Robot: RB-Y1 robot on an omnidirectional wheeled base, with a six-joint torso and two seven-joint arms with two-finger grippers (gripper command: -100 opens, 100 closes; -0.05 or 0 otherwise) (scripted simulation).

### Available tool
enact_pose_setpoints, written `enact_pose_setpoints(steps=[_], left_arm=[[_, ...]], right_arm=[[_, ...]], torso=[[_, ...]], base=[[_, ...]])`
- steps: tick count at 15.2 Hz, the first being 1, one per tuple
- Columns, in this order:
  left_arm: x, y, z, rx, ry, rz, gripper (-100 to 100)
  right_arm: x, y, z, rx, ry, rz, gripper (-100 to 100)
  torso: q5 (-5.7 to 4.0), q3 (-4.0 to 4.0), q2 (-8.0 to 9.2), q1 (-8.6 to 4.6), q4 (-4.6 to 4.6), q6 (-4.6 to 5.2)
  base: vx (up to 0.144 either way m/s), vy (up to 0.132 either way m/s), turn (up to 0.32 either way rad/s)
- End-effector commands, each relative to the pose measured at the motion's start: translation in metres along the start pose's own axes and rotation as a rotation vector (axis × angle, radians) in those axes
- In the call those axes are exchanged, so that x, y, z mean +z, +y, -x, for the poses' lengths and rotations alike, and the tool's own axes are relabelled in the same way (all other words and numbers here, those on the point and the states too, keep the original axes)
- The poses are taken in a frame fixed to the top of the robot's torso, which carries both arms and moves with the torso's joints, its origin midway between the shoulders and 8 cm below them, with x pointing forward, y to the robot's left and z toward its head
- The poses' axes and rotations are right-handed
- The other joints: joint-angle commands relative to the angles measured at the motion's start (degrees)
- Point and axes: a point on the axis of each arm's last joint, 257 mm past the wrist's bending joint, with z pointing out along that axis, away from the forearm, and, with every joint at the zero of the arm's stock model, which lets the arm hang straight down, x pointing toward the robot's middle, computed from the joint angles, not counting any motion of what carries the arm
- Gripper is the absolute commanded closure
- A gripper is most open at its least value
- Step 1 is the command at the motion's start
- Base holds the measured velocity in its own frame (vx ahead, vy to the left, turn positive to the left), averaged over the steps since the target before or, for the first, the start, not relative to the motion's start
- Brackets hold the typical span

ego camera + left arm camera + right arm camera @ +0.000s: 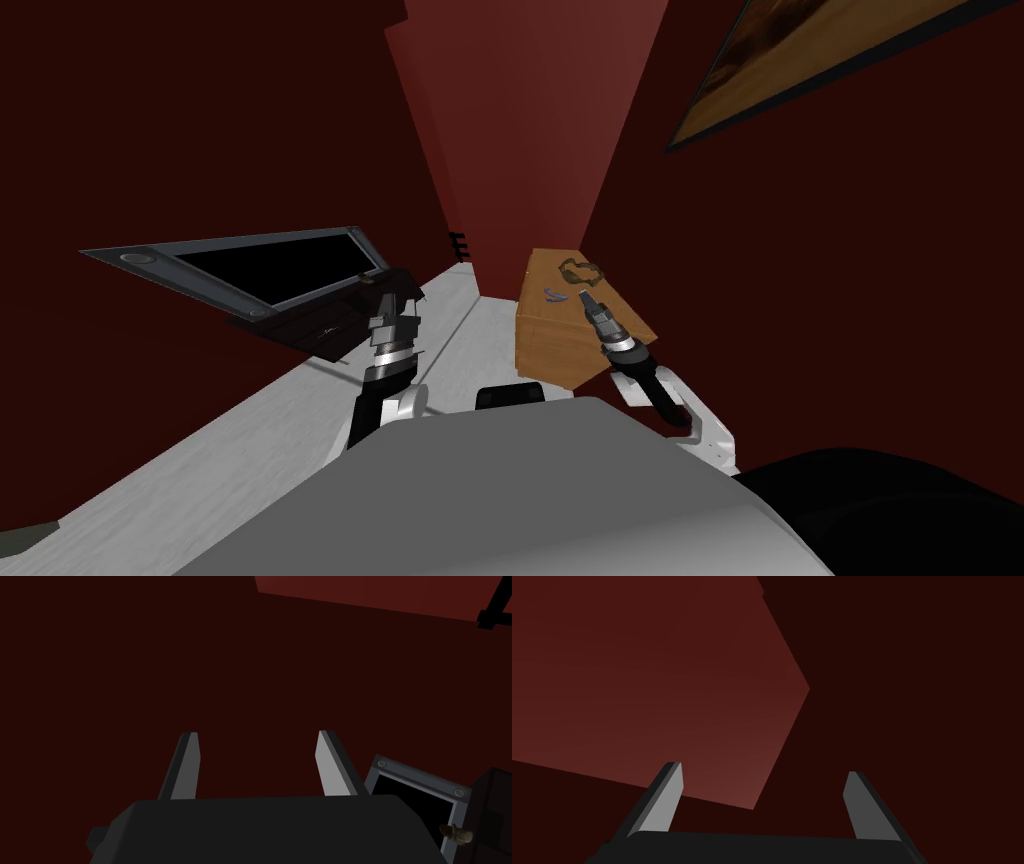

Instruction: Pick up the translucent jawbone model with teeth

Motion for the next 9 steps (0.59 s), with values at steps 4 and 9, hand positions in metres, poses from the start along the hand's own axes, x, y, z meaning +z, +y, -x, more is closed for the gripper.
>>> enact_pose_setpoints(steps=[4,9], left_arm=[[0.000,0.000,0.000,0.000,0.000,0.000,0],[0.000,0.000,0.000,0.000,0.000,0.000,0]], right_arm=[[-0.009,-0.013,-0.014,-0.074,0.128,0.002,-100],[-0.024,-0.032,-0.025,-0.152,0.257,-0.003,-100]], torso=[[0.00,-0.01,-0.02,-0.01,0.00,0.00],[0.00,0.00,0.00,-0.04,0.00,0.01]], base=[[0.016,0.050,0.039],[0.011,0.043,0.038]])
